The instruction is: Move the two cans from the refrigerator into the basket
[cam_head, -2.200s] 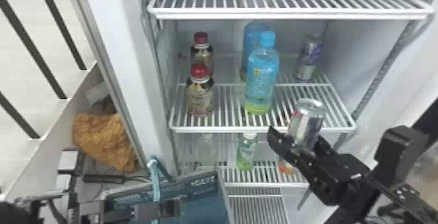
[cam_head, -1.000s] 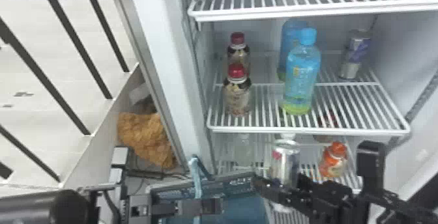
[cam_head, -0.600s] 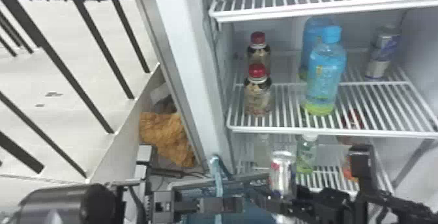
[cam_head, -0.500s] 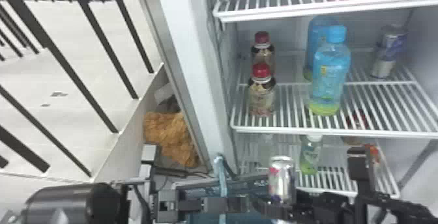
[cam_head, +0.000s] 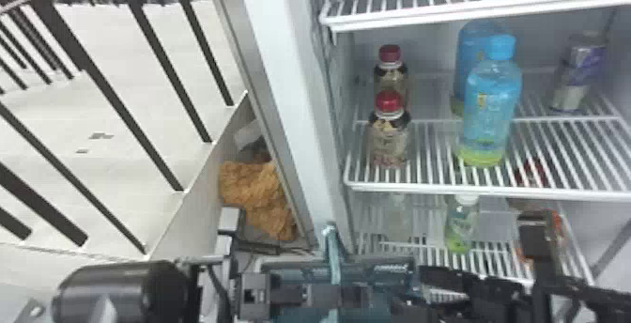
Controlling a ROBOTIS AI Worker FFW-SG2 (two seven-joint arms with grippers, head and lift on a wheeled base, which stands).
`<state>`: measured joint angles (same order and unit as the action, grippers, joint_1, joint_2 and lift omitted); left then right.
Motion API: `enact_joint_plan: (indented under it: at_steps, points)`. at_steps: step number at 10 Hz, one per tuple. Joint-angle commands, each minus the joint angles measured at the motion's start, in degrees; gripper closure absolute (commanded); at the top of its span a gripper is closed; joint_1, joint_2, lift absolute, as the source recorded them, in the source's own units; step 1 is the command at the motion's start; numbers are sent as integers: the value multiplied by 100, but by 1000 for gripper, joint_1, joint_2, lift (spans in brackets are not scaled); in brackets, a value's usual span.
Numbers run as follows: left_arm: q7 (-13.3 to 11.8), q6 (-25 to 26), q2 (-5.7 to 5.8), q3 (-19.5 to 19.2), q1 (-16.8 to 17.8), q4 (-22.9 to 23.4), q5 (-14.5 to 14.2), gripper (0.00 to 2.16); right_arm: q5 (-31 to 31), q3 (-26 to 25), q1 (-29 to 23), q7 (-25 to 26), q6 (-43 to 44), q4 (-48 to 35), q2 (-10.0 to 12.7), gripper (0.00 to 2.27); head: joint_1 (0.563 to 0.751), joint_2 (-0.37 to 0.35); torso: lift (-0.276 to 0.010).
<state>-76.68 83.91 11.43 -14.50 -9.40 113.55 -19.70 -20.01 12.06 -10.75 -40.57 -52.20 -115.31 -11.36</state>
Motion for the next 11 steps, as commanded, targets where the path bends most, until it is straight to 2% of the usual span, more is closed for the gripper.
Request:
enact_joint_plan:
  at_steps: [1, 4, 7, 11]
  points:
    - [4, -10, 0, 10, -2, -14, -7, 1200, 196, -291, -247, 67, 158, -387, 3, 114, 695, 243, -25]
    - [4, -24, 0, -1, -2, -14, -18, 1200, 378, -794, -1020, 278, 678, -1470, 64, 104, 695, 162, -25]
    - [4, -24, -9, -35, -30, -14, -30, 1200, 664, -1194, -1681, 612, 1002, -2370, 240, 104, 695, 125, -25]
    - [4, -24, -18, -70, -72, -14, -64, 1200, 424, -1457, -2398, 1640, 2507, -2791, 442, 104, 695, 36, -25]
